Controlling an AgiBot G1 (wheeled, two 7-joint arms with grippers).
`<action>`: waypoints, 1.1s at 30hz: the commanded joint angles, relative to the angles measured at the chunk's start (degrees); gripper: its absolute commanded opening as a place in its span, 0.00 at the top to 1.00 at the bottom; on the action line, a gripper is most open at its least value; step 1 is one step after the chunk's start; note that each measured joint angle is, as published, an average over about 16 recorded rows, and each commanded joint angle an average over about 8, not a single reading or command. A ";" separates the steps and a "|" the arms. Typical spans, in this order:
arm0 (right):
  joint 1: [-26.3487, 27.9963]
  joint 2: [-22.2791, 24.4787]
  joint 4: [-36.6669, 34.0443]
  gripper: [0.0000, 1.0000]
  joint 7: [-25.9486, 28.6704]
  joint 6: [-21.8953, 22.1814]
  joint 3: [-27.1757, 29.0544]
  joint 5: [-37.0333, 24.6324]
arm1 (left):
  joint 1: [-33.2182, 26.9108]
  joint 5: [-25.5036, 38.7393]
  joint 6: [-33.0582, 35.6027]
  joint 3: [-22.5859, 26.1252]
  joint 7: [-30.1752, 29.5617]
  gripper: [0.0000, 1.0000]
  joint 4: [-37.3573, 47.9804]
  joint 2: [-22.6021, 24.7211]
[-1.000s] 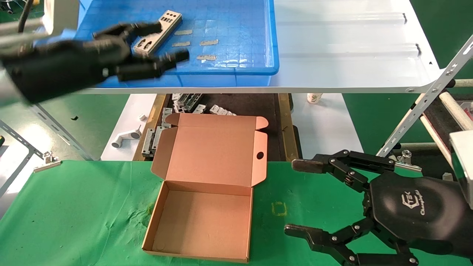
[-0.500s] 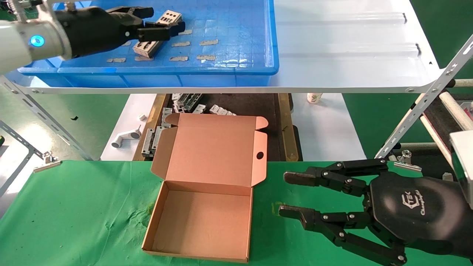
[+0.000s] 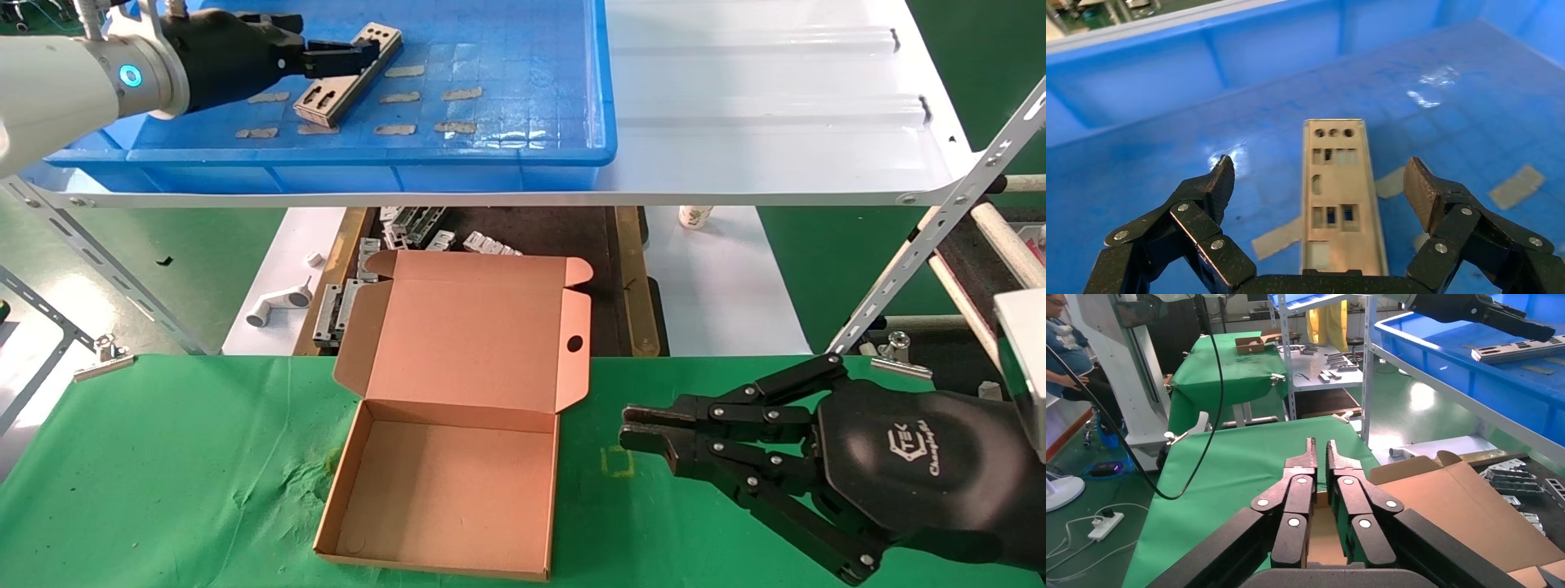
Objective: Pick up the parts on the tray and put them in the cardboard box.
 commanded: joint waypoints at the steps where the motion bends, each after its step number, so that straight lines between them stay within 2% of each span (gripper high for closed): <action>1: 0.00 0.00 0.00 1.00 0.00 0.00 0.00 0.00 | -0.23 -0.11 -1.33 -0.11 0.05 0.89 0.99 0.50; 3: 0.00 0.00 0.00 1.00 0.00 0.00 0.00 0.00 | -0.34 -0.27 -1.01 -0.22 0.03 0.99 1.40 0.58; 4: 0.00 0.00 0.00 1.00 0.00 0.00 0.00 0.00 | -0.38 -0.32 -0.73 -0.25 0.07 1.00 1.54 0.59; 11: 0.00 0.00 0.00 1.00 0.00 0.00 0.00 0.00 | -0.38 -0.58 1.13 -0.42 -0.04 1.00 2.53 0.53; 33: 0.00 0.00 0.00 1.00 0.00 0.00 -0.01 0.00 | -0.25 -0.44 -0.42 -0.31 -0.71 1.00 3.63 1.14</action>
